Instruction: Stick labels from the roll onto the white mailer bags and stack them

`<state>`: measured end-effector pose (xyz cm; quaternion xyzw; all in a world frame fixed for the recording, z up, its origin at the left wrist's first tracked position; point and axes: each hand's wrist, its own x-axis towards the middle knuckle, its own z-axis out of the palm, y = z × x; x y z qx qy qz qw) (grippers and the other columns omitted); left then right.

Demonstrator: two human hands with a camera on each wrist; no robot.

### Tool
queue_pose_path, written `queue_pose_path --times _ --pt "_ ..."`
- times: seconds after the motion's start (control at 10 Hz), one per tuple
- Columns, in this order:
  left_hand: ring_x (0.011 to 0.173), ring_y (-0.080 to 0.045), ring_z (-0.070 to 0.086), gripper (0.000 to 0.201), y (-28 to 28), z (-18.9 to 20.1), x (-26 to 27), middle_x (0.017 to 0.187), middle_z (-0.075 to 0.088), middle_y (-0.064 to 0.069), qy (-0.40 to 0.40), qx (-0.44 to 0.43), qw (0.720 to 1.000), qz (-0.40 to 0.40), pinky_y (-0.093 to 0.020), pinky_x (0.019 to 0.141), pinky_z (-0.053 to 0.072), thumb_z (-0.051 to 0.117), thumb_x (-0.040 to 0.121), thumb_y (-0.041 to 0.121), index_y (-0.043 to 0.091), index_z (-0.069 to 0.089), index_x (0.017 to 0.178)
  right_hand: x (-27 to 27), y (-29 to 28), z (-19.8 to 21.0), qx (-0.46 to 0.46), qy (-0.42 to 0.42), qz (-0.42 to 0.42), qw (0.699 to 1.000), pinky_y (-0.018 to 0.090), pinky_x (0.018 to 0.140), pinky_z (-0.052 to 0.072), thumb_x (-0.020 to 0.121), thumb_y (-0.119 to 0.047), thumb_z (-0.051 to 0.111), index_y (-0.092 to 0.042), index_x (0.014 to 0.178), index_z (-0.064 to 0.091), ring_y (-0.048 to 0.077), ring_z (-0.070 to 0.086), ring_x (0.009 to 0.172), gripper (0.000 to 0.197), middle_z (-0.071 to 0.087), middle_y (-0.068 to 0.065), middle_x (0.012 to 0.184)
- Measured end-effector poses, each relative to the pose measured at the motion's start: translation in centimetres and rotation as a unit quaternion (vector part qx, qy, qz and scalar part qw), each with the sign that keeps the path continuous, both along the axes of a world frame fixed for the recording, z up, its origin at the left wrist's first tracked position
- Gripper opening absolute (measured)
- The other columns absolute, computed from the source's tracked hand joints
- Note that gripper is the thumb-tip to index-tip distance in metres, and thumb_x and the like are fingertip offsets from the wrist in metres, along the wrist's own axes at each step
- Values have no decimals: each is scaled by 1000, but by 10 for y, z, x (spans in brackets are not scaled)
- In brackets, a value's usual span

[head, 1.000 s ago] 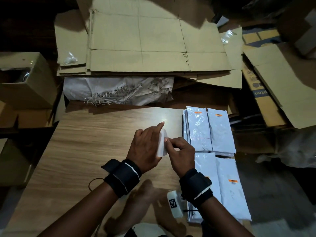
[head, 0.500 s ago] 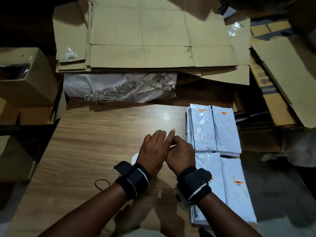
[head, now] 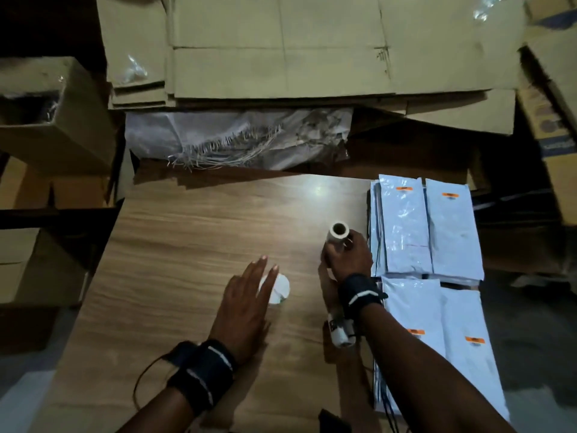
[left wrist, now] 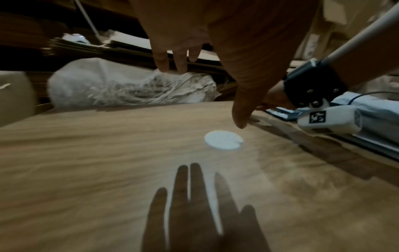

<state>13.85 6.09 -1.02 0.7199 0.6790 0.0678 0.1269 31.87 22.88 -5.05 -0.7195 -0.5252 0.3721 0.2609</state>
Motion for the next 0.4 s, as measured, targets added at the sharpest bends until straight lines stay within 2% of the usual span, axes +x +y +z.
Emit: queue_pose_path --times 0.1,0.2,0.3,0.4 --pt "140 -32 34 115 -35 -15 -34 160 21 -14 -9 -33 999 42 -46 105 36 83 61 24 12 16 154 -3 1 -11 -6 3 -16 1000 35 85 50 73 -29 77 -23 103 62 25 65 98 35 69 1 100" --pt "133 -32 43 108 -58 -25 -54 157 28 -15 -7 -65 995 70 -42 100 37 80 64 29 10 20 152 -8 0 -18 -13 -14 -34 999 36 84 51 73 -35 75 -23 103 59 26 65 98 36 70 2 100" --pt "128 -31 49 97 -70 -29 -66 153 34 -16 7 -55 996 74 -39 96 37 64 70 41 7 23 150 -9 2 -14 -21 -26 -39 999 35 83 49 74 -37 74 -22 109 58 27 65 100 41 69 3 104" --pt "128 -30 49 96 -75 -29 -73 151 37 -18 9 -51 994 94 -40 94 44 49 73 56 3 27 150 -10 -7 -20 -15 6 -36 999 38 98 47 77 -34 76 -21 136 47 24 57 120 67 59 4 132"
